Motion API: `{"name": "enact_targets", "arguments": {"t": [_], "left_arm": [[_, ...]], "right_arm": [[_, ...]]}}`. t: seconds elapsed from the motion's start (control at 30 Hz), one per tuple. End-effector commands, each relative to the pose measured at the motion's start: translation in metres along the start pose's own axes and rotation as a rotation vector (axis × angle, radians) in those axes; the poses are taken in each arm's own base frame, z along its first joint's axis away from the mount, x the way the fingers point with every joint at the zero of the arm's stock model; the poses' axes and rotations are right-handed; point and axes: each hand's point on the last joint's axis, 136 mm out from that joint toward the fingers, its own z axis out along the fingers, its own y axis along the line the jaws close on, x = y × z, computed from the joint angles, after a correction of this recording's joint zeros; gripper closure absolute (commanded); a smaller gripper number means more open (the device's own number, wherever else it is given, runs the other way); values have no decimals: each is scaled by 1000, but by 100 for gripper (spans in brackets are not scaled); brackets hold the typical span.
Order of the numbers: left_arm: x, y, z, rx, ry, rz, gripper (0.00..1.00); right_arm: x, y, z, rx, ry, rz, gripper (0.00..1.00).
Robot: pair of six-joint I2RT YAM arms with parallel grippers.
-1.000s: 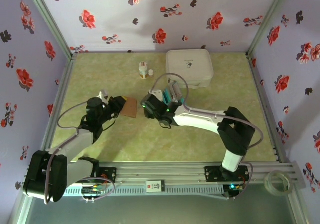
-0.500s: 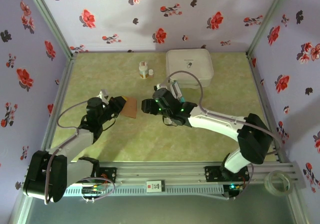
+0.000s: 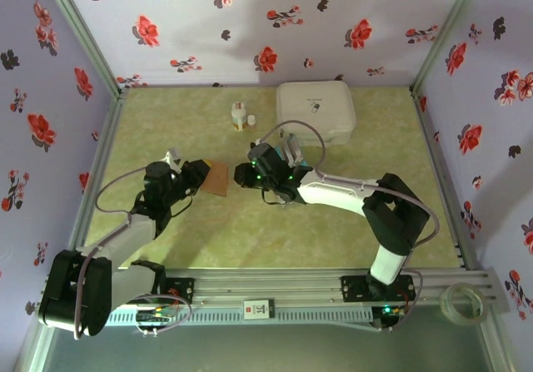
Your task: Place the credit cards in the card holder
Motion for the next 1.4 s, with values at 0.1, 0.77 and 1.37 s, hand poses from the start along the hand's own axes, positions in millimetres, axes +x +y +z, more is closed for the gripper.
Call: {"name": "enact_targets", "arguments": {"t": [0.1, 0.77, 1.37], "left_arm": [[8, 17, 2, -9, 4, 20, 100], [37, 71, 29, -15, 91, -21, 32], [24, 100, -33, -370, 56, 120, 21]], "right_arm": [[-21, 36, -11, -162, -27, 11, 100], [2, 103, -17, -312, 71, -52, 100], [0, 71, -18, -327, 38, 22, 100]]}}
